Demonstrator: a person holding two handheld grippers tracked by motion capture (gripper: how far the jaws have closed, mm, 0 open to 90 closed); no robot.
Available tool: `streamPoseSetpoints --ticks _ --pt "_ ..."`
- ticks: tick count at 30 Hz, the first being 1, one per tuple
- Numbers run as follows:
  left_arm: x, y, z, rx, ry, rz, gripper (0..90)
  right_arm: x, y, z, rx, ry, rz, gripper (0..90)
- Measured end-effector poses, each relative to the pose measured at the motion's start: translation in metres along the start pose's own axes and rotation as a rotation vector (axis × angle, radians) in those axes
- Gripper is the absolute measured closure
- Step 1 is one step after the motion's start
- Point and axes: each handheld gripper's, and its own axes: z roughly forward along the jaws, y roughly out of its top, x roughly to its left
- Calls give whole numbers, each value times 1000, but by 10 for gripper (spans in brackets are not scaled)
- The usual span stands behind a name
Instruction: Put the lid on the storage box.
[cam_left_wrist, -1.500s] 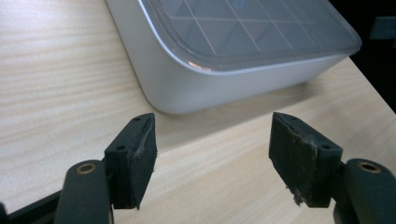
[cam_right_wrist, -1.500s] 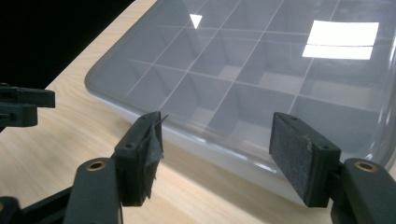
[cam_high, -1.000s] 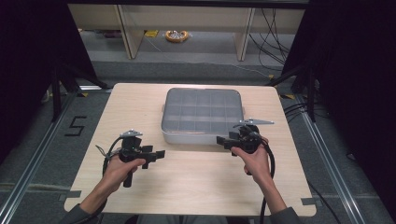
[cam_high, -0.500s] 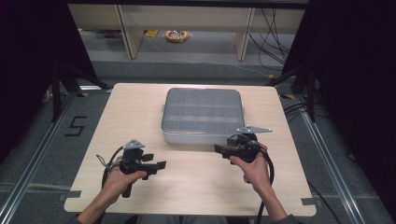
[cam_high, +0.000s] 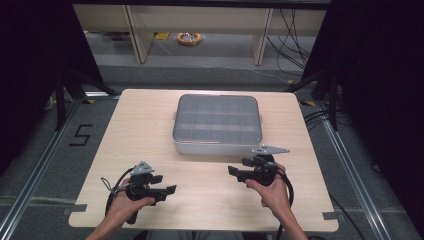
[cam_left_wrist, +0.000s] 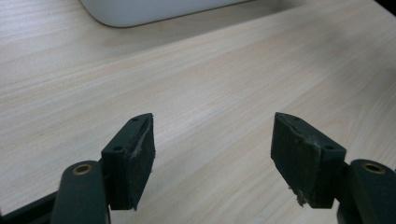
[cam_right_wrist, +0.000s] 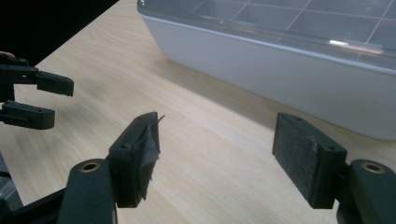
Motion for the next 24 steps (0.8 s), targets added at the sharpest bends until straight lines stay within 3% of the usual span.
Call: streamPoseSetpoints --ticks 1,2,3,4,5,6,10,15,19,20,21,22,23,24 --pt "-2 -2 0 -13 5 -6 297 -2 -1 0 -2 -4 -38 324" --pt "-3 -4 -1 -16 16 3 296 0 -4 -1 1 -5 -27 319" --pt "-2 -6 -3 -1 17 31 294 -1 -6 -1 -4 -7 -50 315" --pt "-3 -8 -4 -9 26 31 293 2 -9 -2 5 -9 -16 312" --pt "-4 -10 -5 -10 30 35 292 -1 -11 -2 4 -8 -57 308" --pt "-5 -13 -6 -11 26 42 290 -1 -14 -3 5 -9 -68 305" --pt "-9 -21 -10 -26 57 56 286 1 -28 -5 19 -17 -79 296" --pt "-14 -29 -15 -48 54 93 274 2 -42 -8 24 3 -79 292" --pt "-15 -34 -23 -39 59 113 261 5 -53 -11 43 0 -90 279" --pt "-17 -36 -22 -53 63 96 256 6 -56 -11 43 7 -92 276" --pt "-17 -38 -23 -46 54 93 252 10 -60 -12 55 17 -48 270" --pt "-17 -39 -24 -31 53 102 245 8 -62 -13 49 21 -90 263" --pt "-17 -40 -23 -32 46 96 240 12 -65 -13 52 24 -62 261" --pt "-17 -41 -25 -22 48 99 234 10 -66 -14 58 33 -99 258"
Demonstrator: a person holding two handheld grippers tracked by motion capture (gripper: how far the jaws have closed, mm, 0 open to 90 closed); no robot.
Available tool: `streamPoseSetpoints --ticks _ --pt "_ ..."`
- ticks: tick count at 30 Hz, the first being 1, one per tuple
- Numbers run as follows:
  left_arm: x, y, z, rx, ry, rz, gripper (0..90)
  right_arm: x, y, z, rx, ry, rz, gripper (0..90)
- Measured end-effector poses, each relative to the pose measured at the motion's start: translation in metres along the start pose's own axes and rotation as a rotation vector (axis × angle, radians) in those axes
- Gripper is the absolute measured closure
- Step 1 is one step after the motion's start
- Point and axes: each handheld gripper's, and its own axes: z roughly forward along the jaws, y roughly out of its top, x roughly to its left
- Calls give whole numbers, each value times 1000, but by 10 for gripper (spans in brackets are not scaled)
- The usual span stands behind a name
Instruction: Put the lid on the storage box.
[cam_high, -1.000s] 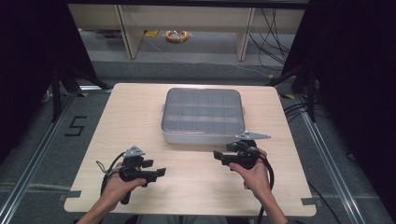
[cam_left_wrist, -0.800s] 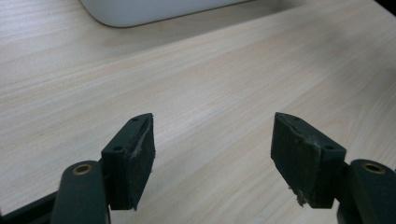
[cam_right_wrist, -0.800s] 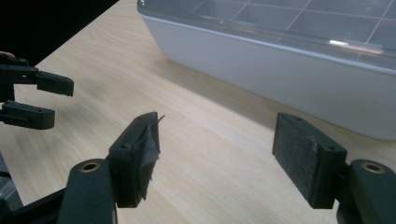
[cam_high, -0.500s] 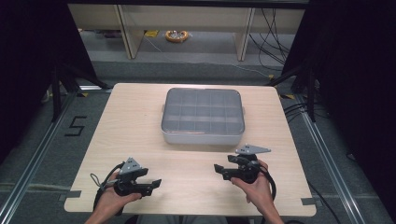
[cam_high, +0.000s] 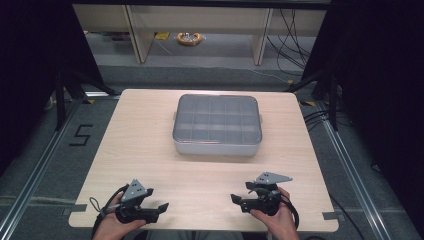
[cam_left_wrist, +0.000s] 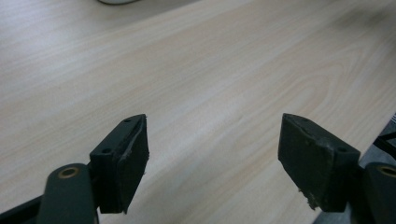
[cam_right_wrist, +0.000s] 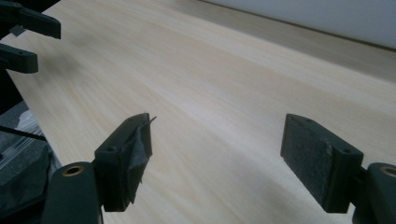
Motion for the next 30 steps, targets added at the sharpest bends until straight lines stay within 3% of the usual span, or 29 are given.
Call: streamPoseSetpoints --ticks 1,3,4,5,6,7,9,10,11,12,13,14,17,20,23,25,26,27,30 --pt "-1 -1 -1 0 1 -8 230 3 -2 -1 2 -11 12 250" --pt "-1 -3 -3 3 -1 0 217 4 -6 -1 -8 21 6 222" --pt "-2 -4 -3 2 -7 -13 207 5 -8 -3 -3 25 5 207" --pt "-1 -4 -4 15 1 8 202 7 -9 -4 10 16 0 195" --pt "-3 -5 -4 14 -5 -1 199 9 -12 -3 -2 30 13 190" --pt "-3 -6 -5 12 -10 9 195 11 -14 -4 7 28 39 183" --pt "-3 -7 -5 15 -13 11 190 10 -17 -6 17 18 2 177" --pt "-3 -8 -5 32 -1 10 190 10 -18 -5 11 27 5 177" --pt "-3 -8 -5 29 -1 6 190 13 -21 -6 17 26 40 177" --pt "-4 -8 -5 26 -3 7 191 10 -22 -6 16 21 14 176" --pt "-2 -8 -5 40 0 26 192 11 -23 -7 21 16 32 176" --pt "-3 -9 -3 26 0 14 192 10 -24 -7 19 17 21 168" --pt "-2 -9 -2 51 8 10 195 8 -27 -9 24 -8 32 159" --pt "0 -9 -3 86 10 47 196 8 -29 -9 34 -7 44 159" --pt "-2 -9 -2 70 10 24 197 8 -29 -8 47 -3 41 159" --pt "-1 -9 -2 79 6 49 197 8 -30 -8 44 -14 37 159" --pt "-1 -9 -2 81 7 48 198 10 -30 -8 42 -9 69 159" --pt "-1 -9 -2 80 7 48 198 7 -30 -8 46 -17 37 160" --pt "-2 -9 -2 79 7 44 200 6 -30 -8 45 -24 35 161"
